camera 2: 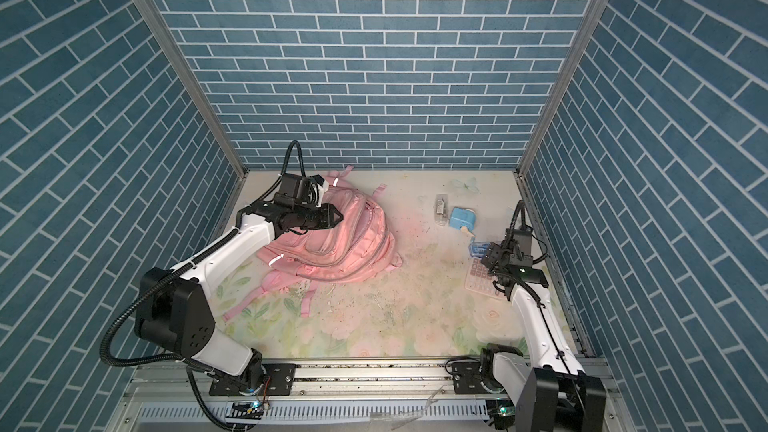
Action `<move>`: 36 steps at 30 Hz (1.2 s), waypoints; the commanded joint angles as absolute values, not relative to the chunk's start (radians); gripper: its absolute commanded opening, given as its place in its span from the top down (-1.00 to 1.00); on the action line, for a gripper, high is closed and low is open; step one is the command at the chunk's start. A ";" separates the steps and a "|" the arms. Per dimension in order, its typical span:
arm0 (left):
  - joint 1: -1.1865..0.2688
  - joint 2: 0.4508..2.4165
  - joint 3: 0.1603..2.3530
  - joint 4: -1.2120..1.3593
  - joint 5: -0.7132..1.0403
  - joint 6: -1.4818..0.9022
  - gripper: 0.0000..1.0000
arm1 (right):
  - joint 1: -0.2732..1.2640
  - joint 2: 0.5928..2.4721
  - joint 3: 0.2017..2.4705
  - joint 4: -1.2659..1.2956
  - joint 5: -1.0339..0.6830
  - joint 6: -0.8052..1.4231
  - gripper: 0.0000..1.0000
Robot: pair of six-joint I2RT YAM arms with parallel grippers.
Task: Pack the student bag
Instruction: 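Release the zipper pull and move the right gripper to the pink calculator, then grasp the pink calculator by its edge with the right gripper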
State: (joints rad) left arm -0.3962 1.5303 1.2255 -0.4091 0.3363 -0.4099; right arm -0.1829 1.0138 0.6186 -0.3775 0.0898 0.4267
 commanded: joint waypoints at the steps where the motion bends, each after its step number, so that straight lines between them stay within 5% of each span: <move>1: -0.439 1.433 1.198 -0.290 0.309 -0.421 -0.37 | -0.286 1.033 0.603 -0.398 0.064 0.470 -0.66; 4: -0.447 1.394 1.173 -0.254 0.306 -0.445 -0.52 | -0.347 1.065 0.591 -0.371 0.054 0.443 -0.69; 15: -0.465 1.377 1.137 -0.187 0.354 -0.477 -0.53 | -0.439 1.221 0.547 -0.300 -0.181 0.406 -0.67; 26: -0.523 1.421 1.179 -0.166 0.347 -0.500 -0.52 | -0.405 1.149 0.439 -0.218 -0.440 0.384 -0.11; 36: -0.550 1.422 1.173 -0.160 0.315 -0.519 -0.51 | -0.216 1.239 0.469 -0.218 -0.445 0.350 0.23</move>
State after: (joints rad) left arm -0.5438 1.4353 1.1587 -0.1841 0.3389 -0.5095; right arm -0.2508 1.2213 0.4633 -0.2039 -0.4332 0.3882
